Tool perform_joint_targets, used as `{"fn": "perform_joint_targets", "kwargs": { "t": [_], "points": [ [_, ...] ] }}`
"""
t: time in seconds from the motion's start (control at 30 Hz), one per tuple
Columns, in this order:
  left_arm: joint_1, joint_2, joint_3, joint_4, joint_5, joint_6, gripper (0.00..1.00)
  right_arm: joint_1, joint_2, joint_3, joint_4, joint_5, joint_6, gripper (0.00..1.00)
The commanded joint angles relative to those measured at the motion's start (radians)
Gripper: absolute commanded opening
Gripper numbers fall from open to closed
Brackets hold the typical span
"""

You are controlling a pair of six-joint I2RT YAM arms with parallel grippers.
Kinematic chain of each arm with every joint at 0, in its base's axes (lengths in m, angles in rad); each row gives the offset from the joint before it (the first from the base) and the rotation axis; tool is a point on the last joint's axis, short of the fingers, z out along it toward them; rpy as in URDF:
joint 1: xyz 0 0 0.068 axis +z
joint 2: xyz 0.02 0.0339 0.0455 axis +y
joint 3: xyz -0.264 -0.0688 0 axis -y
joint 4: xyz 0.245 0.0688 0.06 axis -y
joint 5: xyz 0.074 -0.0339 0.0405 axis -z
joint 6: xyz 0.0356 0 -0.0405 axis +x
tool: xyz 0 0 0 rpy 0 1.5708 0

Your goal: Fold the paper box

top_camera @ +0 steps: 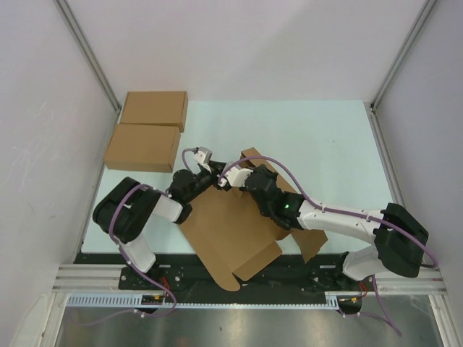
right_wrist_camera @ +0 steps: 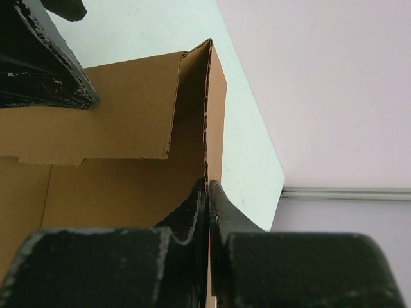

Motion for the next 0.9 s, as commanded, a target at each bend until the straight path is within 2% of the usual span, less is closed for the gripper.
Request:
{"fn": "perform_joint_targets", "kwargs": {
  "t": [0.0,0.3,0.5,0.57,0.7,0.87],
  "points": [
    [-0.011,0.003,0.035,0.181,0.054,-0.011,0.76,0.051,0.040,-0.012,-0.088,-0.244,0.100,0.00],
    [-0.014,0.044,0.035,0.217,0.154,-0.057,0.79,0.054,0.045,-0.012,-0.088,-0.248,0.100,0.00],
    [-0.040,0.074,0.092,0.155,0.111,-0.032,0.79,0.063,0.051,-0.011,-0.088,-0.251,0.100,0.00],
    [-0.049,0.072,0.126,0.080,0.085,0.012,0.78,0.065,0.051,-0.012,-0.091,-0.254,0.103,0.00],
    [-0.072,0.071,0.175,-0.042,0.040,0.071,0.73,0.071,0.052,-0.012,-0.091,-0.257,0.104,0.00],
    [-0.072,0.088,0.187,-0.039,0.014,0.069,0.65,0.072,0.054,-0.012,-0.091,-0.262,0.104,0.00]
  ]
}}
